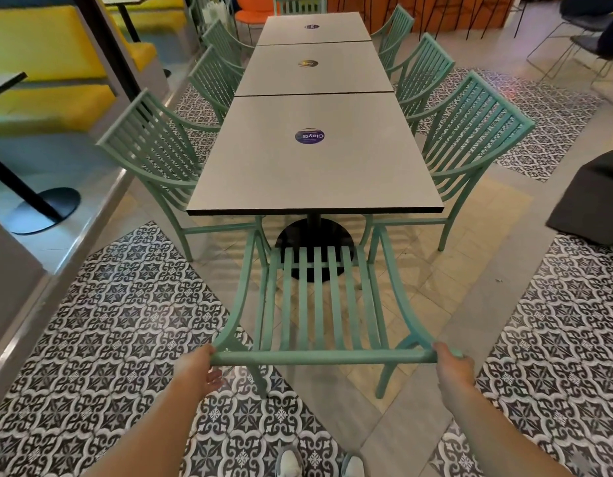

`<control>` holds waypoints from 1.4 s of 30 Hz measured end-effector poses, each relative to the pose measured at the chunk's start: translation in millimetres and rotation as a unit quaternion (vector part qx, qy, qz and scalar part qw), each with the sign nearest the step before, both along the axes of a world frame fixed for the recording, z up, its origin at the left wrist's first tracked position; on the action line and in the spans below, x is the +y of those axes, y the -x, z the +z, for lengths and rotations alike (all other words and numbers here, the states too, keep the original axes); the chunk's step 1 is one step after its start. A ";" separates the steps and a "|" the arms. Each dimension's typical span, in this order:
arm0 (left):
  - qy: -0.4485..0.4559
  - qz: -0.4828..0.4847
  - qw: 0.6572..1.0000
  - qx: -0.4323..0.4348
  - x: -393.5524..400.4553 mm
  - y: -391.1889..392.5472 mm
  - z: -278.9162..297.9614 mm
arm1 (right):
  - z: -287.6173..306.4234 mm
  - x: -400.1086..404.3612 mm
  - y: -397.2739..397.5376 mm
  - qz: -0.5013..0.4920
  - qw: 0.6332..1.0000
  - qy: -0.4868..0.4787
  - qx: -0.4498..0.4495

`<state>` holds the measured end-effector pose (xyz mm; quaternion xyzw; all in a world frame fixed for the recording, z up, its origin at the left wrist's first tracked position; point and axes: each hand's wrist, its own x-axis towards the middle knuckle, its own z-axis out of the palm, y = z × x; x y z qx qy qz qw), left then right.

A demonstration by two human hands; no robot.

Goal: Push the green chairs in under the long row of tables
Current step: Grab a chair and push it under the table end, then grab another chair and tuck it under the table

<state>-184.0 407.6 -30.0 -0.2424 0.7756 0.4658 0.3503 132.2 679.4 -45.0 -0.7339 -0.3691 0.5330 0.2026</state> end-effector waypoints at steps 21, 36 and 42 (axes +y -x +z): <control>0.405 -0.514 0.624 0.428 -30.3 71.2 128.5 | 118.3 -91.9 273.9 0.735 0.534 -0.404 -0.107; 0.414 -0.558 0.542 0.472 -132.5 354.7 194.1 | 145.8 -200.8 575.3 0.709 0.554 -0.409 -0.152; 0.410 -0.600 0.511 0.459 -135.1 475.8 174.8 | 139.7 -200.7 696.2 0.681 0.585 -0.409 -0.163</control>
